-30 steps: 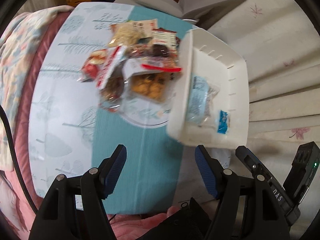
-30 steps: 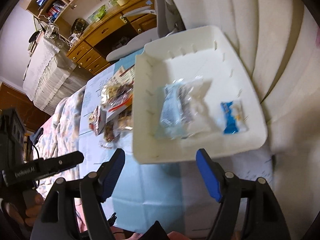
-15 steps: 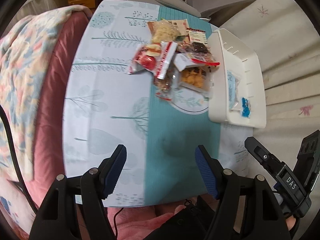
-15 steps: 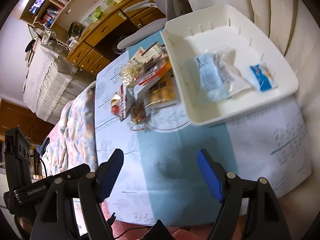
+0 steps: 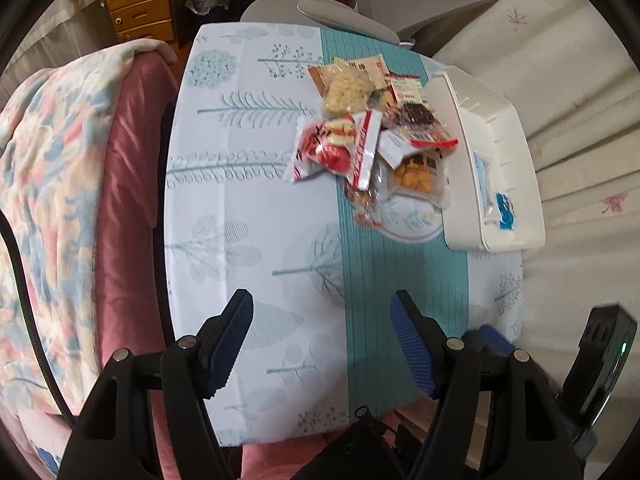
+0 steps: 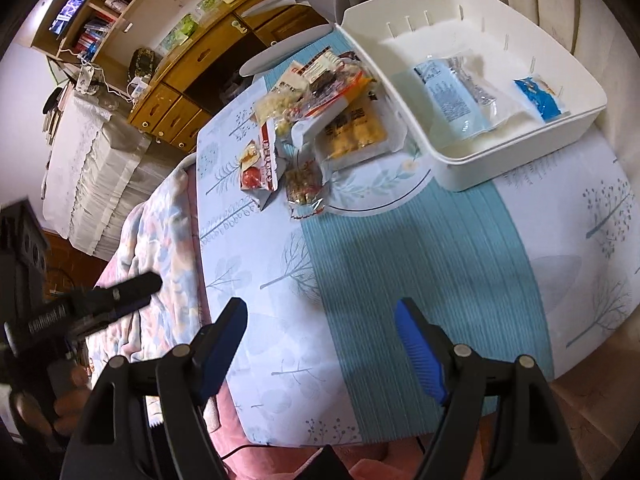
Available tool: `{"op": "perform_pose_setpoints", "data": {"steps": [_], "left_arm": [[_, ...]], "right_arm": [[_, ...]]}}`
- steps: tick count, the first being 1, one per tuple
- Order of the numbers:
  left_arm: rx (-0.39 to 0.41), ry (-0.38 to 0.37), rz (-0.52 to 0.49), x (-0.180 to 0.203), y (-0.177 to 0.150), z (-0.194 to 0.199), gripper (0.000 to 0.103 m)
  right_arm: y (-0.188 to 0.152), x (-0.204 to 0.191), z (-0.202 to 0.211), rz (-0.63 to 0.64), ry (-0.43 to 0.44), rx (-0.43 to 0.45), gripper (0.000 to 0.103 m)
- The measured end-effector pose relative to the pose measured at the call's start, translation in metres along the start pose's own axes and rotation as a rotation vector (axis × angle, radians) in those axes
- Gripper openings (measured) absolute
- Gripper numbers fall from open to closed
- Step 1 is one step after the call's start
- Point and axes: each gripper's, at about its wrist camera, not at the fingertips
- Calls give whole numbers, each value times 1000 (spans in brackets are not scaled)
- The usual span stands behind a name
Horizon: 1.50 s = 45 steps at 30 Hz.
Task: Organize snacks
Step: 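Grasp the red-and-white bread packet with the left tool while the right tool grasps the nut bag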
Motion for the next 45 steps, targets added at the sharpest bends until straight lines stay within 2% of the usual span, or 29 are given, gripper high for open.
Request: {"op": "perform_pose_setpoints", "data": {"steps": [5,8,11,14,20,23,33,39,45], "left_arm": [[12,23,-5,0,27,-7,70],[33,28,-16,5,41,-12,79],[66,15,-31,9,57,-20,79],[93,9,-59,15,74,-38,79],[117,-43,-75,21,100,-78,79],[136,-44,-85,24,112,-99,79],[65,-55,-65,22,136,-158,80],[54,-88,-12,12,149,-174,81],[46,-105,25,6,155,-184,83]], "right_arm": [[-1,-9,-14,49,15,28,77],[5,-11,-27,68,37,41,77],[13,-13,-38,105,40,76,77],[20,-11,-54,151,41,115,77],[29,-10,-86,233,36,145,77],[32,-11,-103,267,38,158,77],[41,-19,-150,399,-3,170,77],[48,-15,-169,416,-20,163,77],[47,-29,-177,524,-47,181,77]]}}
Point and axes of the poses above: each gripper's, at about its wrist camera, not at the fingertips, and z roughly against the way its jaws point, x to its right, y to its top, and after that the axes turned 4 degrees about y, right-handed
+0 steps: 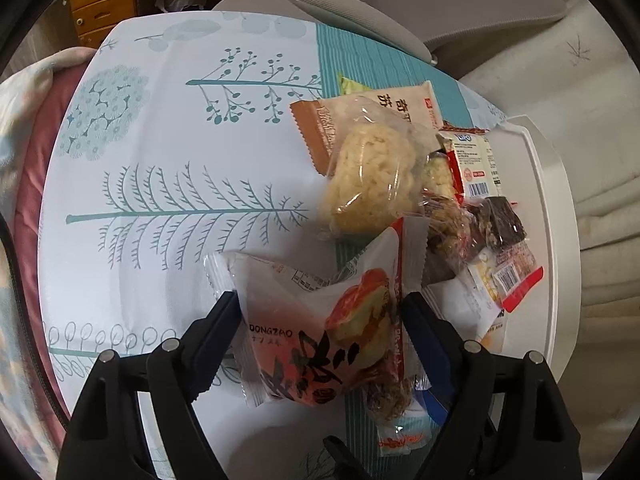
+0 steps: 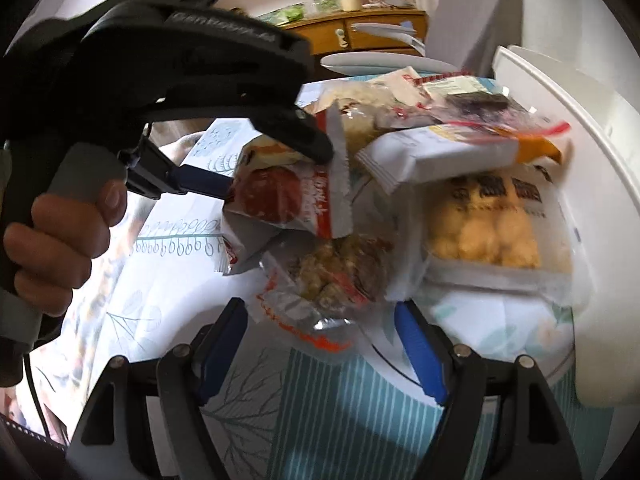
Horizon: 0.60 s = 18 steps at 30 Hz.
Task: Organize snacks
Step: 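Grasp the red-and-white bread packet with the left tool while the right tool grasps the nut bag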
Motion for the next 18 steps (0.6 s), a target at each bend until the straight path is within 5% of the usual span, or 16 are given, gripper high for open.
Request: {"op": "perform_pose_setpoints", "data": {"steps": [5,18], "left_arm": [[-2,-17,40,-4,-1,-1,80],[-5,-25,85,-16,-13,15,61]], "right_arm": [[1,-11,-3,63,-60,8,70],[2,-14,-3,57,-57,-32,54]]}}
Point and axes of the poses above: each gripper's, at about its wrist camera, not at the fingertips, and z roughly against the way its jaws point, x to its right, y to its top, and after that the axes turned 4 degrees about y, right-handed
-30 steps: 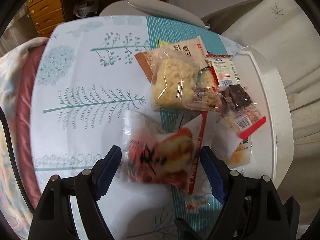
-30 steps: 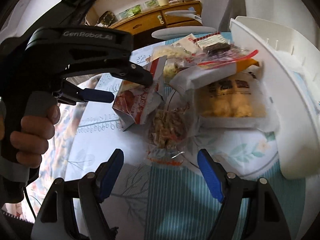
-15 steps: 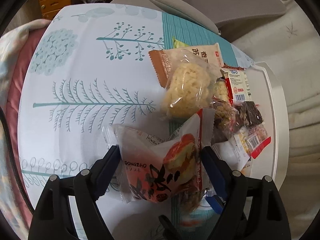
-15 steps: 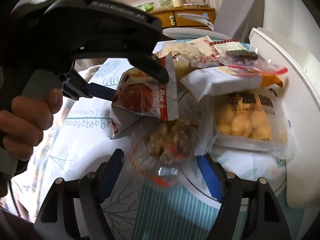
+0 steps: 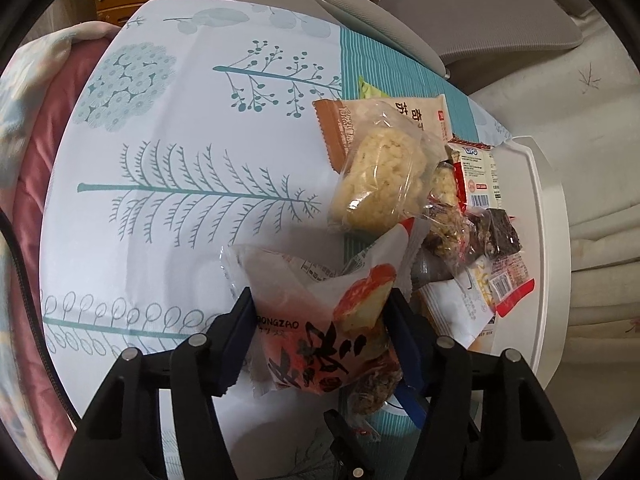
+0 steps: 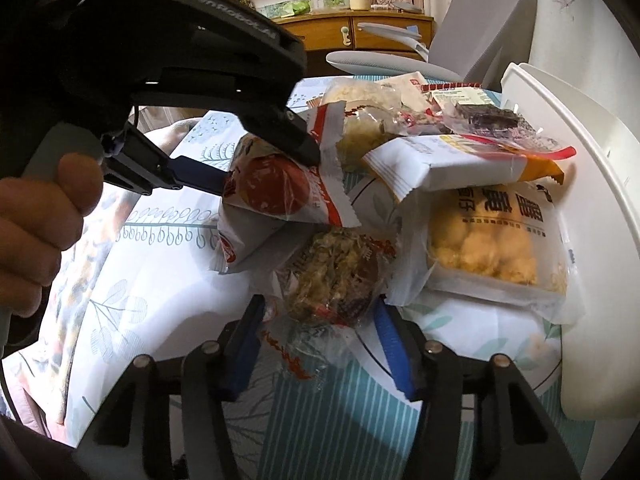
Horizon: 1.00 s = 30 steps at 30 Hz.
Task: Organize snacks
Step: 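Grasp the red-and-white bread packet with the left tool while the right tool grasps the nut bag, then carry both packets over the white tray and release them inside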
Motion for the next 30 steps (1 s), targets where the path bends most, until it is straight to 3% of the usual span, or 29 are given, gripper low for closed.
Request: {"op": "perform_pose_setpoints", "data": {"steps": [8,15,30], "left_arm": [[3,17,11,-4,-14,9,59],[-18,58,14,-22,-42,29,59],[25,58,-38,-26,-119,127,60]], "right_arm": [[-2,4,7,-66,79,-69,52],[-11,-3,24,-106,81,-99,51],[-29,-31,109,-118,53,-29,50]]}}
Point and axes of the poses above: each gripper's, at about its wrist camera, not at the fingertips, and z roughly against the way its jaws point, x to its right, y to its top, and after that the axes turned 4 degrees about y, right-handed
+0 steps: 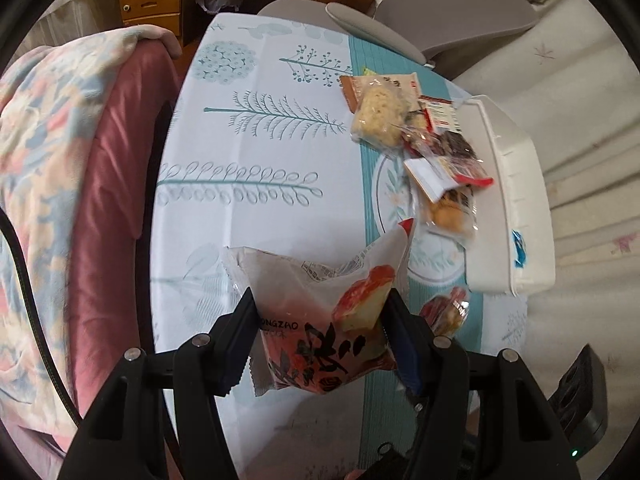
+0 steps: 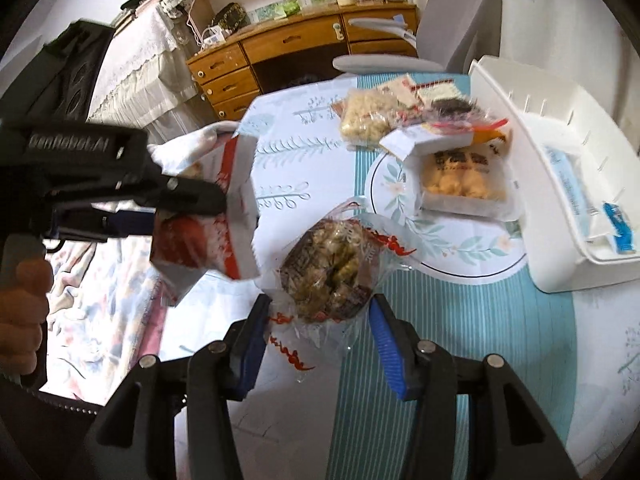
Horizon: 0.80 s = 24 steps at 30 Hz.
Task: Organize snacks
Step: 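Carry both packets over the white tray and release them inside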
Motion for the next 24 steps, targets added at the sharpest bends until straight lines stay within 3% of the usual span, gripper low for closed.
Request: {"op": "perform_pose_setpoints", "data": {"steps": [12,24], "left_arm": [[74,-90,-27,10,-38,65,60],[101,-176,-232,87,-43,90,61]], "right_arm": [[-7,-6,74,2,-61,100,50],[0,18,136,0,-139,166,50]]}}
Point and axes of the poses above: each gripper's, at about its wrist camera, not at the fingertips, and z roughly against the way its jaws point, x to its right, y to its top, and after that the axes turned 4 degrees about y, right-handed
